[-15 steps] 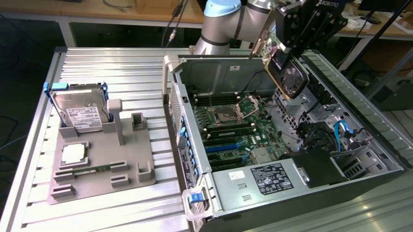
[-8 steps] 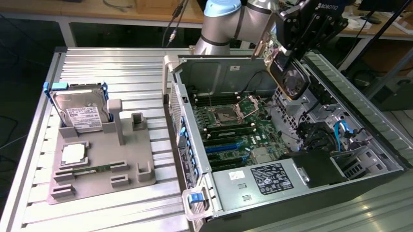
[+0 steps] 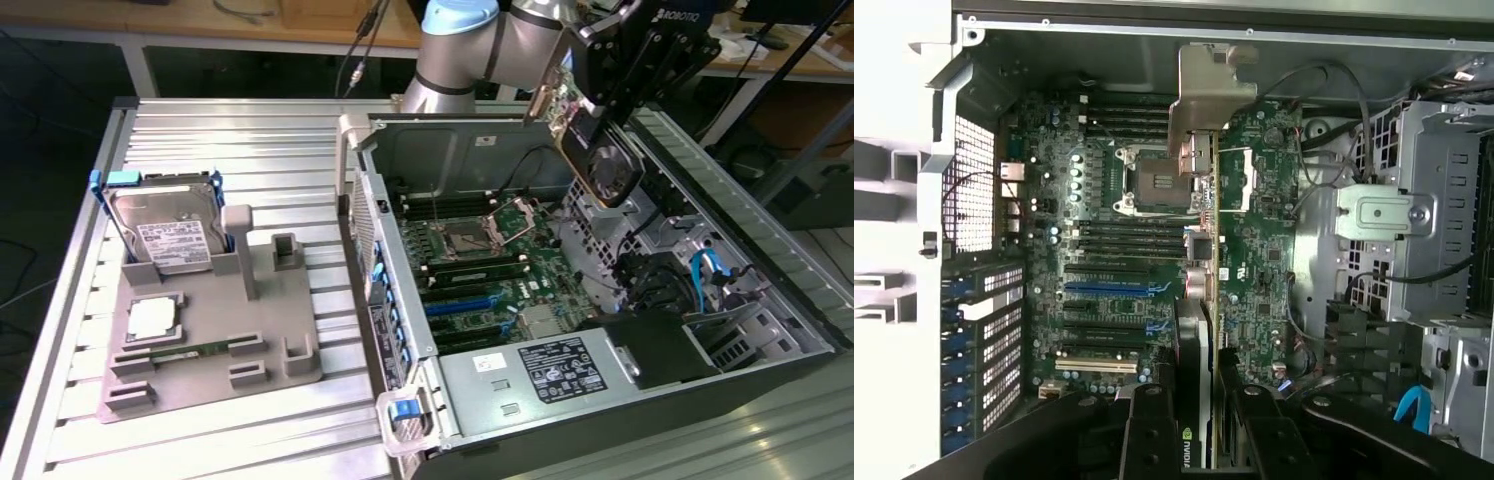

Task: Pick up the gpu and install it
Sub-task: 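Insert the gpu into the slot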

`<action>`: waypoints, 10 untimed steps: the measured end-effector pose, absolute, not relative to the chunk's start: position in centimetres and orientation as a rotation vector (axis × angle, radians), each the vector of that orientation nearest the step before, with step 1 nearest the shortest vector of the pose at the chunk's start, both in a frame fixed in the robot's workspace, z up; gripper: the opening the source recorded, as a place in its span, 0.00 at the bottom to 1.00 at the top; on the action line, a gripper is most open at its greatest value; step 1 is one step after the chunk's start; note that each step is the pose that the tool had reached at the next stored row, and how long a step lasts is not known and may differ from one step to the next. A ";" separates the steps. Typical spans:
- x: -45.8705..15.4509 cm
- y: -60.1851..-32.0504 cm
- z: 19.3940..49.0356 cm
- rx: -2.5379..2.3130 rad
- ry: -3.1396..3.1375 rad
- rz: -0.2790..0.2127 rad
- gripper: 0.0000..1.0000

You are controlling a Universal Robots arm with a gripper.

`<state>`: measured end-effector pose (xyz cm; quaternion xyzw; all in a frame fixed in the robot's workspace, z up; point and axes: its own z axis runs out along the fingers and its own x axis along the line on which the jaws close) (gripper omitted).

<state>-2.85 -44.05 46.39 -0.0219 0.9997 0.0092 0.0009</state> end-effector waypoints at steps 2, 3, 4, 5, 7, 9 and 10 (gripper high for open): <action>-2.9 -44.1 46.4 -0.100 3.138 0.029 0.27; -2.8 -44.0 46.3 -0.127 3.137 0.029 0.27; -2.8 -44.0 46.3 -0.155 3.136 0.029 0.27; -2.8 -44.1 46.3 -0.183 3.135 0.029 0.27; -2.9 -44.1 46.2 -0.240 3.131 0.030 0.27; -2.8 -44.1 46.1 -0.296 3.127 0.030 0.27; -2.8 -44.1 46.0 -0.323 3.124 0.030 0.27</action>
